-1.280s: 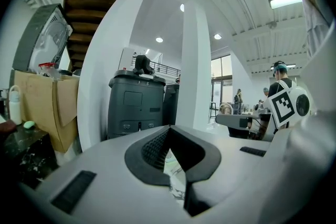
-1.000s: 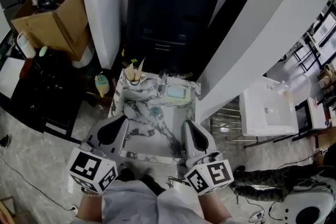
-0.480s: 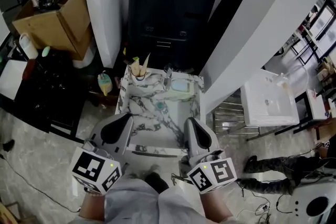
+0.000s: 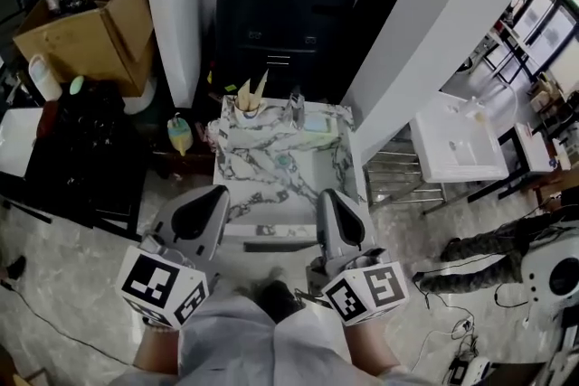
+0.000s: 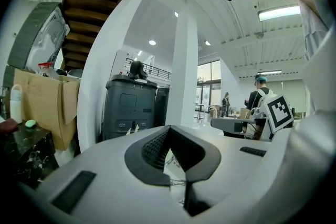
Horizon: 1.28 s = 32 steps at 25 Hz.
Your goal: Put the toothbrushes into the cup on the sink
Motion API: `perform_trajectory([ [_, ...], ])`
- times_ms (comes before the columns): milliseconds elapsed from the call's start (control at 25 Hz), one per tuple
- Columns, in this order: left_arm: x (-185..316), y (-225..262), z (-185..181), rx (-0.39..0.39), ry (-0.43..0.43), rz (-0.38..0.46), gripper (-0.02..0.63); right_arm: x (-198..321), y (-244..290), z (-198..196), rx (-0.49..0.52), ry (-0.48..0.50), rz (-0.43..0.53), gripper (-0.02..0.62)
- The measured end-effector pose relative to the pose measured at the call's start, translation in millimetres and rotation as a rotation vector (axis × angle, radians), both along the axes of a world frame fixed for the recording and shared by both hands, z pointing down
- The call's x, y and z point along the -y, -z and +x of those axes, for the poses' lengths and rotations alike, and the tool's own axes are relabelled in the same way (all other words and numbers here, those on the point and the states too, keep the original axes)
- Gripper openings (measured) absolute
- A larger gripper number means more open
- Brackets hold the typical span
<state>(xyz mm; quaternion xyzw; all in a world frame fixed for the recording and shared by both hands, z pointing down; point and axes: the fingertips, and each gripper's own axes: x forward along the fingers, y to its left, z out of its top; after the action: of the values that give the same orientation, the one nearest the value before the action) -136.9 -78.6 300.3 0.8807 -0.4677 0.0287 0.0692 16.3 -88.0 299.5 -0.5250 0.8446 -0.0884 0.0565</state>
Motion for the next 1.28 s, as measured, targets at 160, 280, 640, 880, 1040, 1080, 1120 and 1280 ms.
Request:
perform_trajectory([
  [160, -16, -1, -6, -0.01, -0.051, 0.002, 0.006, -23, 1, -13, -0.001, -0.035, 0.004, -0.002],
  [280, -27, -2, -9, -0.012, -0.085, 0.004, 0.006, -36, 0, -22, 0.003, -0.056, 0.004, -0.002],
  [640, -41, 1, -7, -0.033, -0.133, -0.003, 0.006, -57, 6, -28, -0.016, -0.084, 0.004, -0.002],
  [880, -42, 6, 2, -0.037, -0.12, 0.003, 0.006, -58, 15, -21, -0.03, -0.061, 0.023, -0.002],
  [1040, -43, 11, 9, -0.038, -0.098, 0.011, 0.006, -57, 19, -14, -0.036, -0.034, 0.032, -0.002],
  [1080, -43, 12, 10, -0.039, -0.093, 0.014, 0.006, -57, 20, -13, -0.037, -0.028, 0.035, -0.002],
  [1120, -43, 13, 12, -0.038, -0.089, 0.016, 0.006, -56, 21, -12, -0.038, -0.021, 0.038, -0.002],
  [1280, -44, 15, 16, -0.037, -0.072, 0.021, 0.006, -55, 22, -10, -0.037, 0.005, 0.042, -0.002],
])
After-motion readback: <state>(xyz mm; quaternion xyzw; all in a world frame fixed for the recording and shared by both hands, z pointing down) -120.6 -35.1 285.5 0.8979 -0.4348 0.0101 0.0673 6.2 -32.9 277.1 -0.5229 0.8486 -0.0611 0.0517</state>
